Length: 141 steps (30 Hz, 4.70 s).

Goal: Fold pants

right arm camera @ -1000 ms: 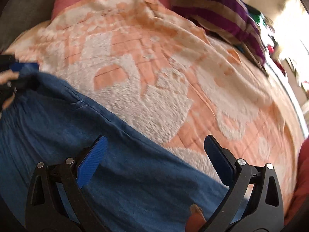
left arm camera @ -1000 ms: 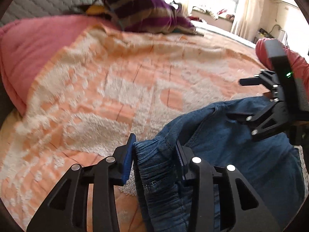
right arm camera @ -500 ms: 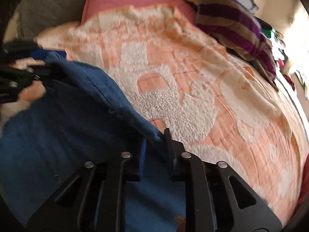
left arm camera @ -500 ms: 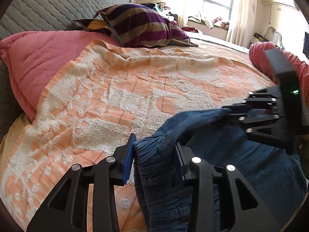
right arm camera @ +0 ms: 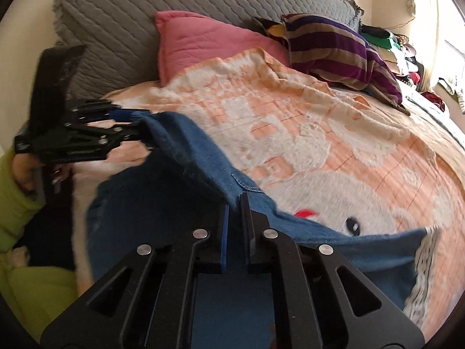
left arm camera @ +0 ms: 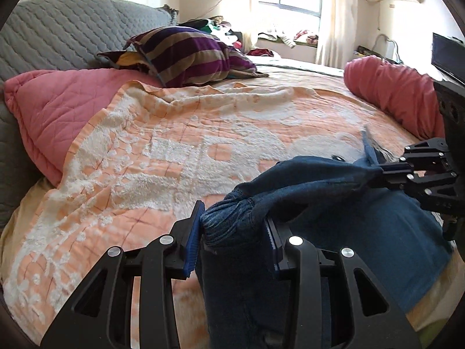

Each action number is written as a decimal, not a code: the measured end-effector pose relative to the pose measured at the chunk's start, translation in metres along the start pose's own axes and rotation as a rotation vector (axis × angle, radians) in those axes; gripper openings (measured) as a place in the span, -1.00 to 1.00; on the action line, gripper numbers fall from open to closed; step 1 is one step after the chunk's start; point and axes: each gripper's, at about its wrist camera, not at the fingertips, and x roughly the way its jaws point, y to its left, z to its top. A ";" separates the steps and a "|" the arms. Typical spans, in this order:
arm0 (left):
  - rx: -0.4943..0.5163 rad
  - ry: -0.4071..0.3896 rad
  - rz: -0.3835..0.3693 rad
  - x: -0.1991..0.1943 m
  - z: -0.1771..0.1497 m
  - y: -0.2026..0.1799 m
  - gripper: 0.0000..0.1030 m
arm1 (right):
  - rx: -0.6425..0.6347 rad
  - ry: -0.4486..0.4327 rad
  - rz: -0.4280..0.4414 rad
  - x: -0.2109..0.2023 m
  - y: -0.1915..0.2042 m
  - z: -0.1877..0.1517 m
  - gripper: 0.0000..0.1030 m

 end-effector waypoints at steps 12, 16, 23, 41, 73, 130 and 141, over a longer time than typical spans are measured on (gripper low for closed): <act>0.028 0.065 -0.050 -0.037 -0.044 0.004 -0.25 | 0.010 0.082 0.125 -0.016 0.075 -0.046 -0.96; 0.009 0.108 -0.063 -0.037 -0.060 0.009 -0.23 | -0.016 0.104 0.140 -0.013 0.093 -0.056 -0.96; -0.010 0.166 -0.076 -0.034 -0.076 0.009 -0.19 | -0.041 0.168 0.141 0.003 0.110 -0.075 -0.96; -0.056 0.075 -0.124 -0.073 -0.047 -0.013 -0.06 | -0.037 0.186 0.188 0.007 0.116 -0.086 -0.90; -0.088 0.050 -0.058 -0.065 -0.066 -0.017 0.15 | 0.220 0.058 0.034 -0.031 0.057 -0.075 0.16; 0.093 0.342 -0.424 0.050 -0.050 -0.185 0.24 | 0.467 0.267 -0.402 0.060 -0.165 -0.055 -0.57; 0.079 0.304 -0.429 0.046 -0.052 -0.172 0.24 | 0.570 0.010 -0.369 -0.057 -0.170 -0.073 -0.88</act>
